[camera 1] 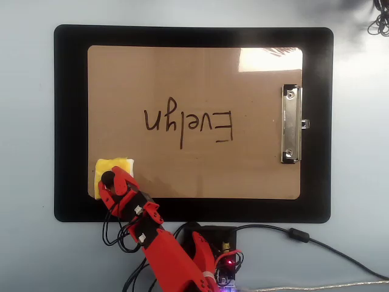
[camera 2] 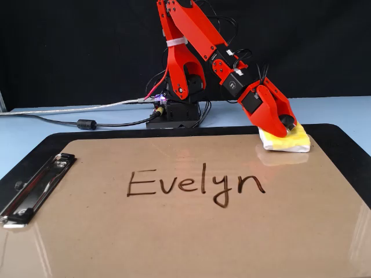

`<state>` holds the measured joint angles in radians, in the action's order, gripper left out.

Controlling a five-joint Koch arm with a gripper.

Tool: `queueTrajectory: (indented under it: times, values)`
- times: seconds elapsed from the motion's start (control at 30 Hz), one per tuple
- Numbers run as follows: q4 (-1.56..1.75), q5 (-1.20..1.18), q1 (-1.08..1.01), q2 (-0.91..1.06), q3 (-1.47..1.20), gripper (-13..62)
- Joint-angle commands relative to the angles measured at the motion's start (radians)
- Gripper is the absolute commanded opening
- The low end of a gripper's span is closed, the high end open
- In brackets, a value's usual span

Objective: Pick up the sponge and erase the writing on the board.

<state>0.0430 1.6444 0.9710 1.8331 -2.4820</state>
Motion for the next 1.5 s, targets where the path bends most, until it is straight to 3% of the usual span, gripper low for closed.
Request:
queueTrajectory:
  times: [0.0, 0.13, 0.27, 0.47, 0.73, 1.03, 1.23, 1.47]
  values:
    - [0.038, 0.014, 0.005, 0.023, 0.058, -8.0]
    - [-0.046, 0.021, -0.002, 0.049, 0.161, -8.0]
    - [-0.488, 0.054, -0.091, 0.190, 0.353, -8.0]
    - [-1.161, 0.034, -0.522, 0.321, 0.600, -8.0]
    - [-0.936, -0.221, -1.074, 0.249, 0.534, -8.1]
    - [-0.560, -0.236, -1.255, 0.110, 0.377, -8.1]
    - [-0.525, -0.327, -1.371, 0.064, 0.353, -8.1]
    - [-0.431, -0.325, -1.368, 0.040, 0.270, -8.1]
